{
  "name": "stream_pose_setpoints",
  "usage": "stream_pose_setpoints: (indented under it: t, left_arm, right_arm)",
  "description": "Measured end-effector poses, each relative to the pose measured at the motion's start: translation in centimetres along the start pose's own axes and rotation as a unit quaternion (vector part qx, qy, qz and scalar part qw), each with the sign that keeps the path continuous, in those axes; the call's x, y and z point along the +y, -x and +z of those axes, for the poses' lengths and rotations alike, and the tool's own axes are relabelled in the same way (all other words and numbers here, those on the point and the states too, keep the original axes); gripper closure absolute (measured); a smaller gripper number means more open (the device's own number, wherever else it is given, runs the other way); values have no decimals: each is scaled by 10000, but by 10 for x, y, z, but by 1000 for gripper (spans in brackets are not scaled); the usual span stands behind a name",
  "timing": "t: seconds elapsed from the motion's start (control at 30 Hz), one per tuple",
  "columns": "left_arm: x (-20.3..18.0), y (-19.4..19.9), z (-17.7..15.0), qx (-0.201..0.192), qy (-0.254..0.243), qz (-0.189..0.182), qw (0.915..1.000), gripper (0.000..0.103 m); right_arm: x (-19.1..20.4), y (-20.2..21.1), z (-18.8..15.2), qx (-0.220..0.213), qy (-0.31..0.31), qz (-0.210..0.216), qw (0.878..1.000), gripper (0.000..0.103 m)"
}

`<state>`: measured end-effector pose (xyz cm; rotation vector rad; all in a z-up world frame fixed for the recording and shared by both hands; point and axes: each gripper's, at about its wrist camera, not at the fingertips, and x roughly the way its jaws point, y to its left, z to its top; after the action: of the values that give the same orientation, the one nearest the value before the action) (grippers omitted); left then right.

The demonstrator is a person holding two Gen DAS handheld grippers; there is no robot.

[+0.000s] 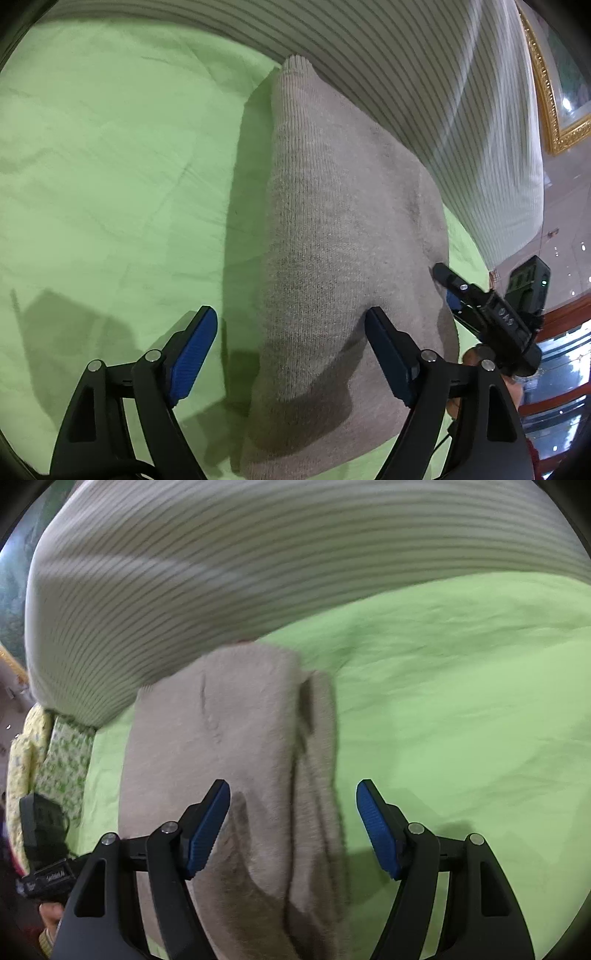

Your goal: Fold small clothes

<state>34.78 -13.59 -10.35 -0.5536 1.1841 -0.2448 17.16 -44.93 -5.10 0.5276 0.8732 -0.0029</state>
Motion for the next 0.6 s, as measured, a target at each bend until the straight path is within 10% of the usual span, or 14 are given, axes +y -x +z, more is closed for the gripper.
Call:
stream_pose_setpoints:
  t: [0.23,0.33,0.6]
  left_arm:
    - [0,-24,2,138,154,-161,9997,18]
    - [-8,-30,4,216,42,-462,9987,47]
    - [-15,-8,-2,109,-143,-676,9975,66]
  right_arm:
    - [0,-21,-4,221,-107,394,9989,32]
    - [7,-25,-6,339,-94,487,9982,40]
    - [27,-1,-9,174,-162,675,9974,64]
